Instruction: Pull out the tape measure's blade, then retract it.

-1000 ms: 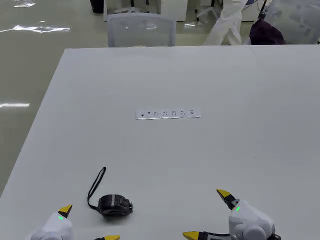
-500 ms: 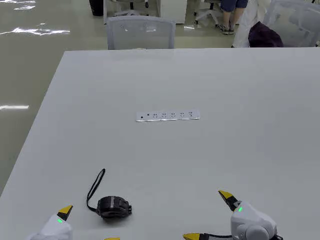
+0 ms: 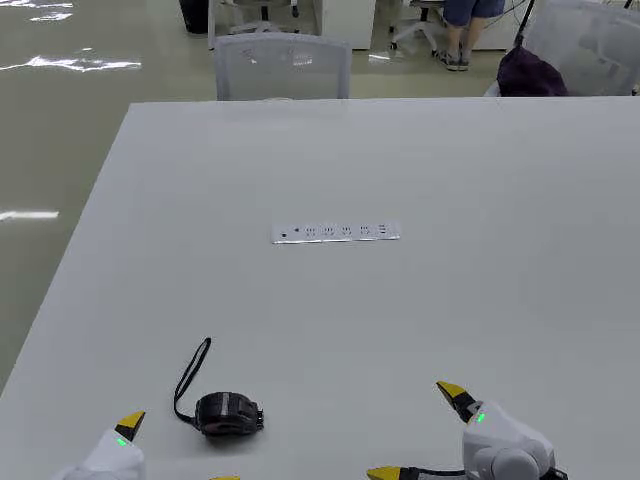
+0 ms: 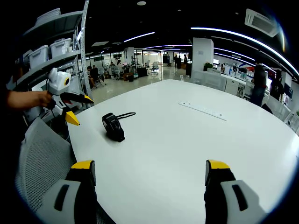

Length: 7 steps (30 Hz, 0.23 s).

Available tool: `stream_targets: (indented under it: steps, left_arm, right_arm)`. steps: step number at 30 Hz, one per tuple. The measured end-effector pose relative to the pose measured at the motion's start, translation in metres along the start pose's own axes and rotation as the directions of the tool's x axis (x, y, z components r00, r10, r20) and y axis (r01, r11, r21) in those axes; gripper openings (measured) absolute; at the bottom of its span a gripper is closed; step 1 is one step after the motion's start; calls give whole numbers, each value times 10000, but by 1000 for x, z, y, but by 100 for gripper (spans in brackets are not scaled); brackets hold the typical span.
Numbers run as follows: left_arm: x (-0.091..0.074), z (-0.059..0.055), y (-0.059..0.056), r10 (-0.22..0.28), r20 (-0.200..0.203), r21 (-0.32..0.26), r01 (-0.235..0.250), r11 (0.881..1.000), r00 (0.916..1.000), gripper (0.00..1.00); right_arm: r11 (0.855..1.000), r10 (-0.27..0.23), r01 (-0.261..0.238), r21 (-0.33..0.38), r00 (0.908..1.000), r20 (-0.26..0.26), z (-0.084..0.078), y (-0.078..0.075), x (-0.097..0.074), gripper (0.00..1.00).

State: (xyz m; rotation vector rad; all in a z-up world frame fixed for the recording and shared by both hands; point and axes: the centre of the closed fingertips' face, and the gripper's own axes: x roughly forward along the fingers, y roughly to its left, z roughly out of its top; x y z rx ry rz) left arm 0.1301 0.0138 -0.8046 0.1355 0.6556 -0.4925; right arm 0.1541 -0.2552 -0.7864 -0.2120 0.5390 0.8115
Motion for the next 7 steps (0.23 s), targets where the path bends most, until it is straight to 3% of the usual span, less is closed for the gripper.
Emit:
stream_targets:
  steps: [7]
  left_arm:
    - [-1, 2, 1, 38, 25, 77, -38, 10000, 10000, 99]
  right_arm:
    - [10000, 49, -49, 13, 10000, -5, 0, 1, 0, 99]
